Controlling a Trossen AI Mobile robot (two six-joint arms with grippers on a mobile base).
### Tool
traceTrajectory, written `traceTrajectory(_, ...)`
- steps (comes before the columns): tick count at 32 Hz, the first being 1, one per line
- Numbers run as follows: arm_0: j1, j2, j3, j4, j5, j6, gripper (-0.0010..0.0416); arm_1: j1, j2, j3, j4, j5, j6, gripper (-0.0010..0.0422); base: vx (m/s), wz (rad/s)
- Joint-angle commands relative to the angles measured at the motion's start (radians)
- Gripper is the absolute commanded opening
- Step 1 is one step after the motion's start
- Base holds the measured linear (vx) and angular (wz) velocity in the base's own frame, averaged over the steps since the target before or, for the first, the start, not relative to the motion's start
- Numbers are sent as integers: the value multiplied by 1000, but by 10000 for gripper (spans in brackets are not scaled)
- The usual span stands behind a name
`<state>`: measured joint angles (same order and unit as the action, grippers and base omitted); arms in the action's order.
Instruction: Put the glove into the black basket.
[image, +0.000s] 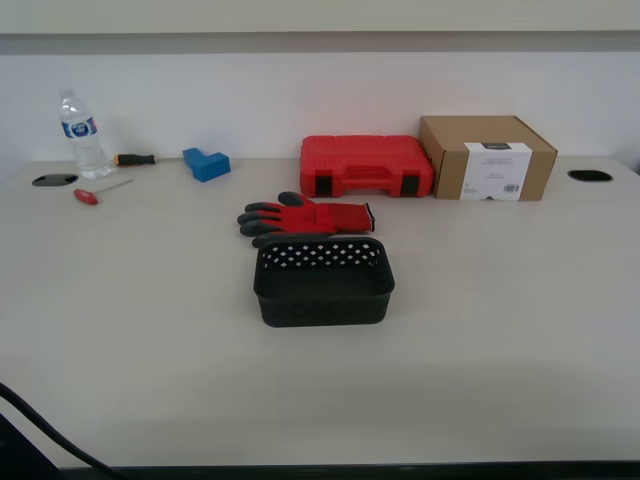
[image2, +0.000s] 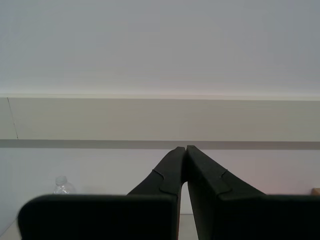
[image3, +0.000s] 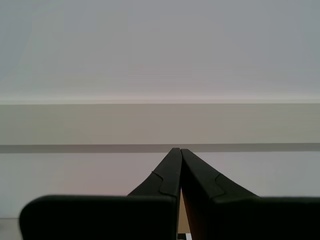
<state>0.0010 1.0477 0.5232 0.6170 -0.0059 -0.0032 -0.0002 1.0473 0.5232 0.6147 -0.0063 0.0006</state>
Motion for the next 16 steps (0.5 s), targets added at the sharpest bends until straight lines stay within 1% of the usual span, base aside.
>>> traceTrajectory(1, 0, 0, 1, 3, 0, 2, 1, 0, 0, 0, 3, -1, 0, 0, 0, 0)
traceTrajectory(16, 0, 0, 1, 3, 0, 2, 1, 0, 0, 0, 3, -1, 0, 0, 0, 0)
